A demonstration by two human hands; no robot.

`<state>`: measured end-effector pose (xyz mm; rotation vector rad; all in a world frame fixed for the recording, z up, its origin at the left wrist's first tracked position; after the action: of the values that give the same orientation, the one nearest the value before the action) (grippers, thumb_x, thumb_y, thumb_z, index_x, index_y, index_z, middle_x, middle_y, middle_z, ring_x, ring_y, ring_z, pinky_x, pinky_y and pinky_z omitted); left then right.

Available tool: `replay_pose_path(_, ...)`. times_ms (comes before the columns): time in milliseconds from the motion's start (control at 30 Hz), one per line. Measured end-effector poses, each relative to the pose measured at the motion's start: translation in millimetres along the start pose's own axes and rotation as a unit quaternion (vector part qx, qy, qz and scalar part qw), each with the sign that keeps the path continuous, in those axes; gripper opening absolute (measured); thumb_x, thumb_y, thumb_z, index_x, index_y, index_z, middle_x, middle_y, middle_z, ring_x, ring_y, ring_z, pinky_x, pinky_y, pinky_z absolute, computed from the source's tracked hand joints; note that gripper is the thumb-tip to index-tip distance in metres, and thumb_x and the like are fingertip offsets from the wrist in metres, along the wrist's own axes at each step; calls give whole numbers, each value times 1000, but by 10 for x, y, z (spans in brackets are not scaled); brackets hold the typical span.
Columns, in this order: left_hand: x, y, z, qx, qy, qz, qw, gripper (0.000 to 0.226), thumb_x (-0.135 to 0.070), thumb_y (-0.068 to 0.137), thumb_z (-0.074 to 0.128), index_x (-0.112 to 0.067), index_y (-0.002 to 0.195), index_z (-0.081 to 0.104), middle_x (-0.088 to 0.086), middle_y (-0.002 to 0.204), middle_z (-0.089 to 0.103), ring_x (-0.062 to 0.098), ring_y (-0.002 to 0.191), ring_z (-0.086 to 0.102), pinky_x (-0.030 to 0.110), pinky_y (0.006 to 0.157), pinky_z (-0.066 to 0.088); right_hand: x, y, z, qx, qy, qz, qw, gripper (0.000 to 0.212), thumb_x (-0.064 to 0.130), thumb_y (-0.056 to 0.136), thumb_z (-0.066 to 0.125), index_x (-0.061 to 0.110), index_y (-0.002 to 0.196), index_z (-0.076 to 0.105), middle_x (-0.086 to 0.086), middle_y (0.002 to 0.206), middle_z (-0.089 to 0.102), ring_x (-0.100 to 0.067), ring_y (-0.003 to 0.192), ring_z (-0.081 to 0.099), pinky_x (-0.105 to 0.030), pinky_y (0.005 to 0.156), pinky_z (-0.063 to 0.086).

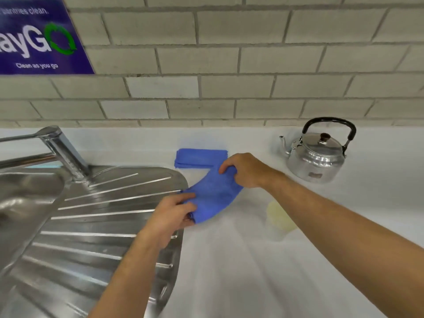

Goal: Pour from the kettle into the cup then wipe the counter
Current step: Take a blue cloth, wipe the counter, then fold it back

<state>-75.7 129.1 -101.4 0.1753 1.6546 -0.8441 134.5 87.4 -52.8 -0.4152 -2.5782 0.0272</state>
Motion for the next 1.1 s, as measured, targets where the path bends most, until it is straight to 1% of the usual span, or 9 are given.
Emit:
replay_pose_path(167, 597, -657, 88, -44, 95, -31, 994, 37, 7, 83, 59, 1, 120, 63, 13, 90, 63, 22, 70, 67, 34, 70, 62, 251, -509, 513, 99, -149, -48, 983, 45, -4, 87, 51, 16, 126, 63, -9, 133, 55, -28, 119, 53, -30, 94, 43)
replay_pose_path(300, 783, -1049, 37, -52, 214, -59, 974, 34, -1, 84, 56, -11, 115, 67, 10, 79, 67, 19, 55, 68, 31, 60, 60, 365, -922, 508, 56, -150, -88, 983, 47, -3, 86, 53, 17, 126, 64, -9, 130, 55, -30, 116, 52, -41, 95, 47)
replay_pose_path(400, 561, -1138, -22, -140, 497, 66, 854, 29, -14, 82, 51, -26, 99, 72, 7, 95, 72, 30, 78, 70, 37, 73, 57, 366, -1277, 239, -91, -83, -118, 985, 40, -3, 85, 51, 18, 114, 69, -5, 123, 62, -28, 111, 52, -40, 93, 46)
replay_pose_path(467, 381, -1087, 130, -159, 546, 213, 795, 30, -18, 85, 53, -26, 109, 70, 5, 111, 67, 32, 95, 65, 38, 79, 52, 260, -1558, 37, -205, -24, -116, 972, 32, -4, 82, 52, 15, 99, 72, -2, 109, 67, -27, 102, 55, -36, 87, 45)
replay_pose_path(600, 476, -630, 644, 41, 618, 324, 715, 51, -42, 96, 41, -32, 146, 34, -8, 159, 24, 20, 147, 19, 42, 119, 18, -200, -2052, -178, -382, 64, -52, 920, 18, 0, 75, 52, 14, 78, 62, 1, 83, 63, -21, 80, 53, -22, 71, 35)
replay_pose_path(700, 704, -256, 720, 88, 670, 305, 671, 53, -48, 100, 21, -40, 151, 9, -17, 162, 0, 13, 150, -6, 43, 121, 0, -689, -2301, -40, -424, 103, 68, 897, 23, -3, 76, 51, 17, 84, 58, 2, 88, 59, -24, 84, 53, -13, 71, 33)
replay_pose_path(800, 798, -60, 685, 92, 652, 311, 685, 53, -49, 99, 15, -41, 151, 5, -15, 162, 3, 13, 150, -2, 40, 122, 3, -1152, -2413, 244, -315, 86, 196, 925, 29, -1, 87, 55, 15, 110, 61, -3, 116, 60, -30, 109, 56, -30, 85, 43)
replay_pose_path(900, 751, 81, 615, 71, 649, 306, 693, 54, -48, 99, 17, -38, 152, 6, -10, 163, 5, 14, 150, 0, 40, 122, 5, -1396, -2460, 440, -130, 52, 277, 951, 52, 31, 93, 60, 24, 142, 46, -7, 152, 42, -33, 136, 41, -45, 109, 37)
replay_pose_path(1100, 781, -94, 594, 30, 635, 287, 717, 56, -47, 99, 22, -33, 153, 10, -4, 164, 5, 19, 150, 0, 41, 122, 7, -1442, -2462, 580, 25, -73, 316, 945, 84, 78, 78, 48, 49, 151, 16, 7, 165, 11, -30, 150, 10, -54, 112, 25)
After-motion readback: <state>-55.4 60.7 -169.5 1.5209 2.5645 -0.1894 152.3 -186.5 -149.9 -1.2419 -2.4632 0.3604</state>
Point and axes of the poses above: each hand's wrist, its own y-axis towards the middle knuckle, its own z-axis out of the palm, x = y × z, the point moved 5 cm from there along y, towards the middle knuckle
